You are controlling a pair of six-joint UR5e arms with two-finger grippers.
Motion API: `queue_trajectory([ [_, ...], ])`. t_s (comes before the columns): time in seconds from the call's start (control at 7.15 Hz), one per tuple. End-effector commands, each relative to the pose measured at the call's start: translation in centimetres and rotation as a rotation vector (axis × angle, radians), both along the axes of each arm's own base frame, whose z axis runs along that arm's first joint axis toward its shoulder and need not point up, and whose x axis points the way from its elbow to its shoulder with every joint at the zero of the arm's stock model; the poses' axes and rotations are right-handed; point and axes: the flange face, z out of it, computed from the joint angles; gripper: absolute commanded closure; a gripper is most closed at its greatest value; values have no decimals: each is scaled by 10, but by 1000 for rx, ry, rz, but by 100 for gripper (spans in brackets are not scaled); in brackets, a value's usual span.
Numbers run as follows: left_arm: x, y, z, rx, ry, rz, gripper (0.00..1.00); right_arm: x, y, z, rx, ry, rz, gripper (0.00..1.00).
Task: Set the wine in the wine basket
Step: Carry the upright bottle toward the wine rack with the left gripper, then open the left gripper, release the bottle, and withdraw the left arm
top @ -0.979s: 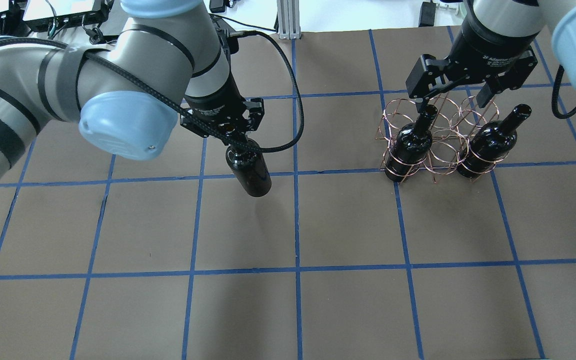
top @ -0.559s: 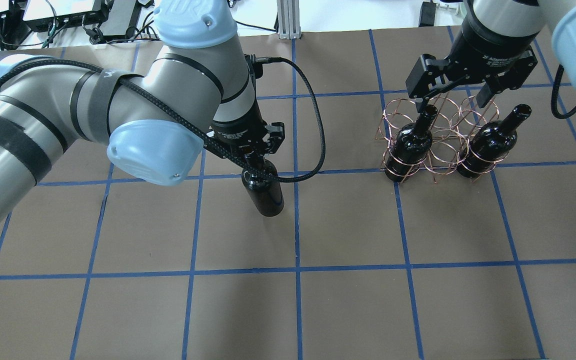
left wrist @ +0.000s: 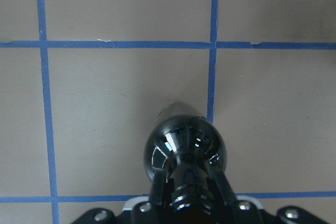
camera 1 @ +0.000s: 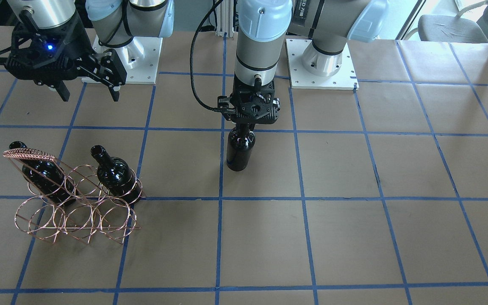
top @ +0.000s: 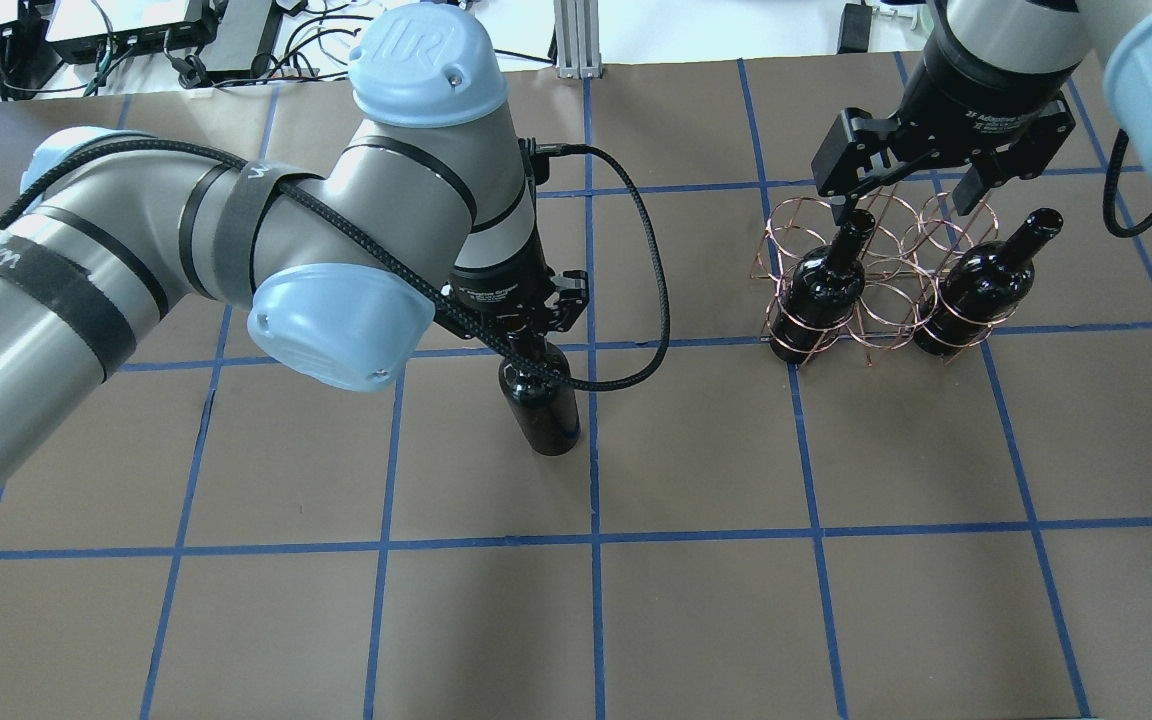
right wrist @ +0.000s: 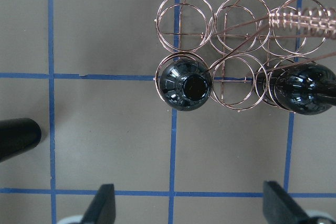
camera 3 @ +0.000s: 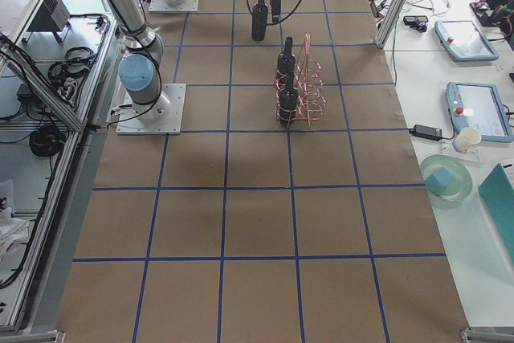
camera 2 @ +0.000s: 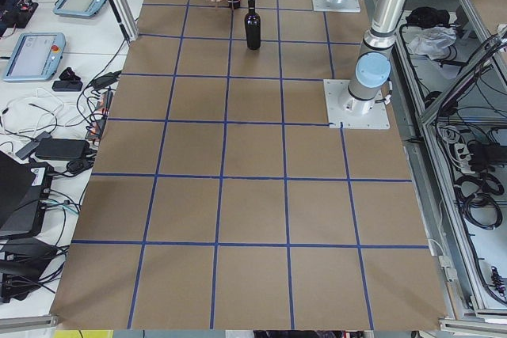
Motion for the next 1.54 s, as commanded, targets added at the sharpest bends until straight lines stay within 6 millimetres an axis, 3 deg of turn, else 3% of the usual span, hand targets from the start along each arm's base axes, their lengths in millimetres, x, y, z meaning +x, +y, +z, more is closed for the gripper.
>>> queue_trajectory([
  [0.0,-3,1,-2,4,-3,0,25,-2,0,0,-2,14,-2,0],
  [0.14,-2,2,1,-1,0,0,0,-2,0,1,-5,16,-2,0],
  [0.42,2,1,29,-44,14,5,0,-1,0,0,-3,10,-1,0],
  [0.7,33,-31,98,-105,24,68,0,-1,-2,3,-24,18,12,0],
  [0.84,62,-51,125,-146,39,94,0,-2,-6,-1,-18,23,18,0],
  [1.12,131,-81,137,-179,19,53,0,0,-6,-3,-20,17,10,0],
  [1.4,241,-104,138,-181,-8,103,0,4,-2,-21,9,-2,9,0],
])
